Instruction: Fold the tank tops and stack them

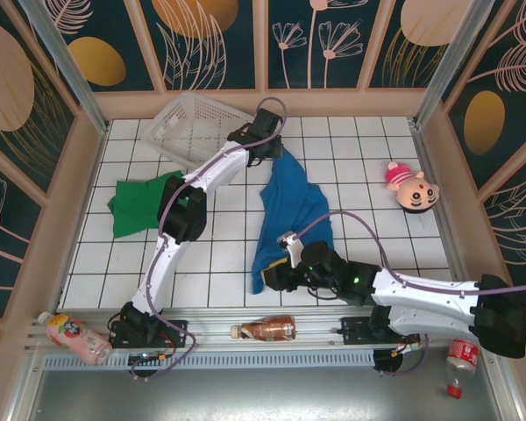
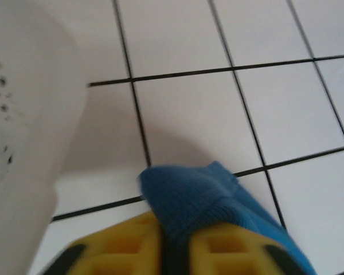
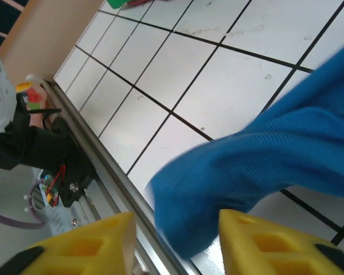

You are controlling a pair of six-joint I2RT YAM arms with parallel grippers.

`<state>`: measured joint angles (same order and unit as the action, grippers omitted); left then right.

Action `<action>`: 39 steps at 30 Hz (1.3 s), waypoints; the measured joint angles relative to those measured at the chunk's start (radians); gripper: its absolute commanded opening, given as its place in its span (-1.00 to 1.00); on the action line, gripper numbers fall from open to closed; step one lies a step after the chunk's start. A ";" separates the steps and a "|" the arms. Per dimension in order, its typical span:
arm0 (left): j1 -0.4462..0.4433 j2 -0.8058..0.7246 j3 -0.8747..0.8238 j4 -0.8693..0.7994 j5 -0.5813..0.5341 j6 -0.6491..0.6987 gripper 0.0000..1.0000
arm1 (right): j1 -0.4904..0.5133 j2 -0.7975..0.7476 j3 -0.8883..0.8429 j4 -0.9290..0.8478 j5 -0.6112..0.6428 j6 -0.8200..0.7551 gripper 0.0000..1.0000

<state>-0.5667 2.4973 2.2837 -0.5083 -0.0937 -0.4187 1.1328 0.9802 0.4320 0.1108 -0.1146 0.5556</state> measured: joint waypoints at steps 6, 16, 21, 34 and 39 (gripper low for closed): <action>-0.001 -0.018 -0.001 -0.075 -0.077 -0.001 0.11 | -0.118 -0.021 0.158 -0.187 -0.069 -0.017 0.15; -0.055 -0.286 -0.089 -0.167 -0.049 -0.062 0.19 | -0.538 -0.041 0.186 -0.573 -0.019 0.029 0.11; -0.175 -0.485 -0.299 -0.179 -0.046 -0.143 0.20 | -0.659 0.033 0.111 -0.584 -0.006 0.024 0.01; -0.393 -0.896 -1.073 -0.206 -0.016 -0.546 0.18 | -0.707 0.322 0.098 -0.401 0.014 -0.122 -0.52; -0.430 -1.011 -1.237 -0.201 0.014 -0.660 0.12 | -0.734 0.327 0.101 -0.371 0.019 -0.159 -0.96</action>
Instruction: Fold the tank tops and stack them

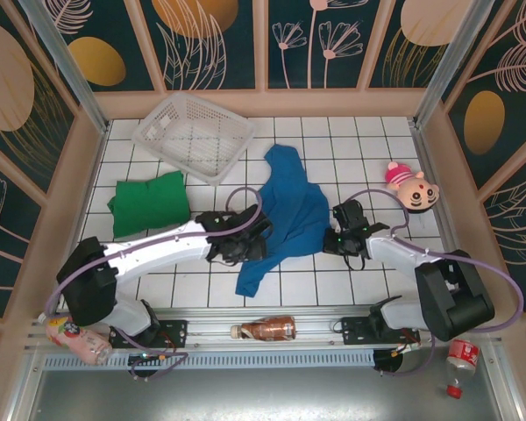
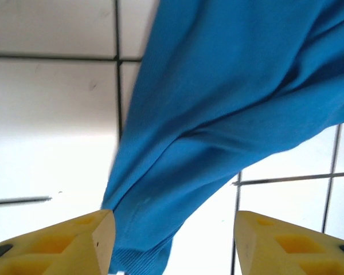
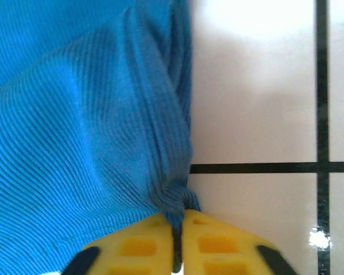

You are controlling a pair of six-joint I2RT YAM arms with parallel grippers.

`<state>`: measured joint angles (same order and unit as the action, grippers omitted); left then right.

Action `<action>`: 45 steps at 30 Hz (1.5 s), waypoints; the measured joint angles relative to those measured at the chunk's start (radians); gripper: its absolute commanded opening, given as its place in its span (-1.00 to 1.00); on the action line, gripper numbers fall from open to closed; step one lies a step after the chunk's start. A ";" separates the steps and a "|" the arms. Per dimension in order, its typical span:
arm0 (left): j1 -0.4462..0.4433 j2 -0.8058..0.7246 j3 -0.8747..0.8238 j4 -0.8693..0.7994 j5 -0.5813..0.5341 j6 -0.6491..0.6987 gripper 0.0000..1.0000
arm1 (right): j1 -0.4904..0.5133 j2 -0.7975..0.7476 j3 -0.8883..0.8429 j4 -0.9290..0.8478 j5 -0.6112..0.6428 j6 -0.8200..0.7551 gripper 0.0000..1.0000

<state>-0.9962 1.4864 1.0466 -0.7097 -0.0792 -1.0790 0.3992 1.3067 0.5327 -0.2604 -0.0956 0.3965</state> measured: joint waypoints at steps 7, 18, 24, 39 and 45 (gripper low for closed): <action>-0.008 -0.086 -0.196 0.033 0.047 -0.092 -0.01 | -0.095 -0.202 0.002 -0.107 -0.005 0.035 -1.00; -0.083 -0.042 -0.279 0.218 0.130 -0.173 -0.06 | -0.288 -0.431 0.089 -0.277 0.032 0.135 -1.00; -0.120 0.040 -0.261 0.291 0.151 -0.195 0.01 | -0.334 -0.451 0.089 -0.305 0.035 0.138 -1.00; -0.250 0.163 -0.177 0.449 0.211 -0.319 -0.21 | -0.353 -0.451 0.079 -0.308 0.034 0.134 -1.00; -0.251 0.188 -0.175 0.451 0.201 -0.330 -0.79 | -0.353 -0.451 0.079 -0.307 0.033 0.134 -1.00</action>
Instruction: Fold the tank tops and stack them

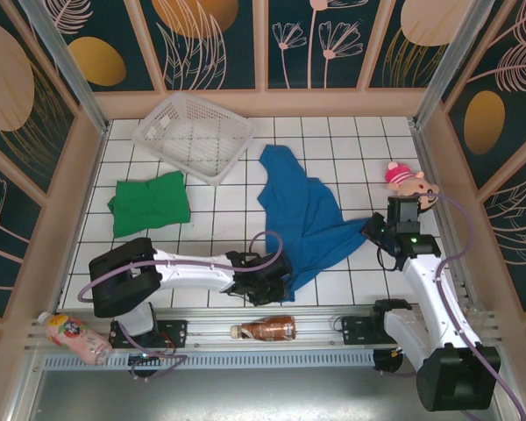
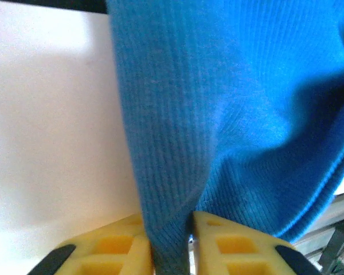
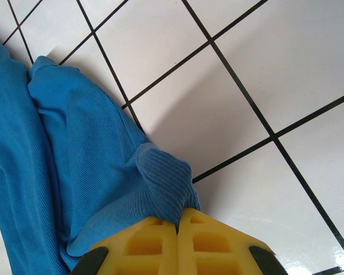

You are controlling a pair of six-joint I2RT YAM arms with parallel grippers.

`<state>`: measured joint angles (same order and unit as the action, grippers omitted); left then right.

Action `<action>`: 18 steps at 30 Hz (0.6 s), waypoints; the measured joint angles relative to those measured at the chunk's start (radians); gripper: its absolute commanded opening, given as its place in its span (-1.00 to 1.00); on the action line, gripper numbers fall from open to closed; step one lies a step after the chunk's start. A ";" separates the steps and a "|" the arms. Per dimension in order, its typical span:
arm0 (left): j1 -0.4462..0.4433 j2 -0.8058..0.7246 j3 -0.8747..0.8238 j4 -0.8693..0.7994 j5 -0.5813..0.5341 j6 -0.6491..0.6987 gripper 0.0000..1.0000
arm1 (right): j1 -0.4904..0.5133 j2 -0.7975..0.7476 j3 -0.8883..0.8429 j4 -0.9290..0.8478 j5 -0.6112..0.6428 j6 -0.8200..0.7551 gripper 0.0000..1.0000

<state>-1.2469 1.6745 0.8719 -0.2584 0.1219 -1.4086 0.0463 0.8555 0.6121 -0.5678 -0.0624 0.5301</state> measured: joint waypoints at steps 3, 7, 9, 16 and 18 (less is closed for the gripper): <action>0.006 -0.010 0.020 -0.050 -0.029 0.010 -0.93 | 0.000 -0.006 0.000 0.006 -0.014 0.000 -1.00; 0.051 -0.048 0.126 -0.205 -0.089 0.053 -0.95 | 0.000 -0.041 0.004 0.038 -0.023 -0.006 -1.00; 0.097 -0.061 0.245 -0.316 -0.142 0.103 -0.96 | 0.000 -0.043 0.042 0.050 -0.022 -0.021 -1.00; 0.275 -0.067 0.740 -0.678 -0.382 0.327 -0.96 | 0.000 -0.055 0.288 0.181 0.017 -0.088 -1.00; 0.327 -0.055 0.927 -0.776 -0.460 0.405 -0.95 | 0.000 -0.058 0.367 0.232 0.028 -0.120 -1.00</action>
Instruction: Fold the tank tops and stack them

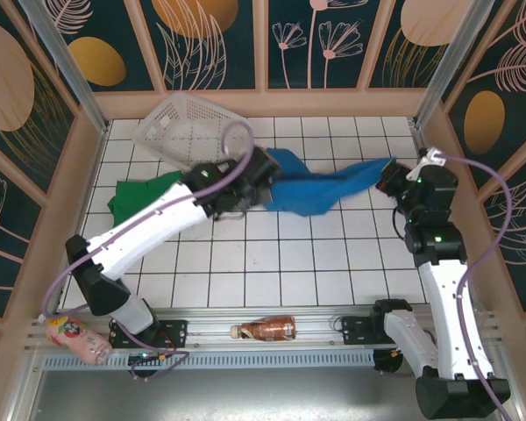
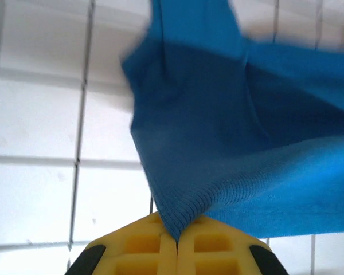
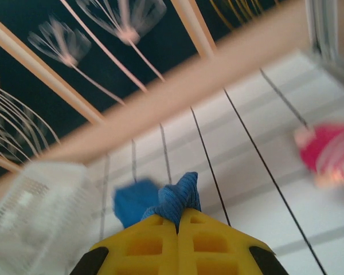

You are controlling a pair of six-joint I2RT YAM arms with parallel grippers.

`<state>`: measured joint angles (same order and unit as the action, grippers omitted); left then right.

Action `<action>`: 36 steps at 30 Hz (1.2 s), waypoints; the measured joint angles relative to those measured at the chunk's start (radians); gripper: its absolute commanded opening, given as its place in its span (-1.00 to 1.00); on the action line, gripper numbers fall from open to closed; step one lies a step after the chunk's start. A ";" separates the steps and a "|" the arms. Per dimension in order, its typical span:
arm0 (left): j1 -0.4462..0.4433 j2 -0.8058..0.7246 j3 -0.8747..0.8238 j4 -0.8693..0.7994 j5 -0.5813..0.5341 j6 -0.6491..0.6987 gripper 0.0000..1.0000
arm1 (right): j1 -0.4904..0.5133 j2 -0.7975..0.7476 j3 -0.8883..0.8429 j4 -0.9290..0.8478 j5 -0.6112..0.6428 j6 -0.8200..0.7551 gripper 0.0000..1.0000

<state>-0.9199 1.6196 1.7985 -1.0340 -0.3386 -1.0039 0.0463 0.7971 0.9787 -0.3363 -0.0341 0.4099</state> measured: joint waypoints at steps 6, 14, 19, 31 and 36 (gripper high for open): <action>0.091 0.114 0.563 -0.166 -0.192 0.219 -0.95 | 0.000 0.011 0.196 0.153 0.018 -0.079 -1.00; 0.149 0.151 0.658 -0.035 -0.283 0.486 -0.96 | 0.000 0.083 0.307 0.330 0.011 -0.159 -1.00; 0.253 0.177 0.524 0.236 -0.234 0.631 -0.95 | -0.015 0.208 0.313 0.408 0.016 -0.188 -1.00; 0.367 0.530 0.800 0.569 0.003 0.765 -0.95 | -0.132 0.554 0.568 0.359 -0.118 -0.124 -1.00; 0.408 0.524 0.799 0.620 0.116 0.766 -0.94 | -0.146 0.502 0.619 0.244 -0.137 -0.092 -1.00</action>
<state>-0.5117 2.1437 2.5977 -0.4137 -0.2226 -0.2375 -0.0994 1.2987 1.5974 -0.0921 -0.1711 0.3180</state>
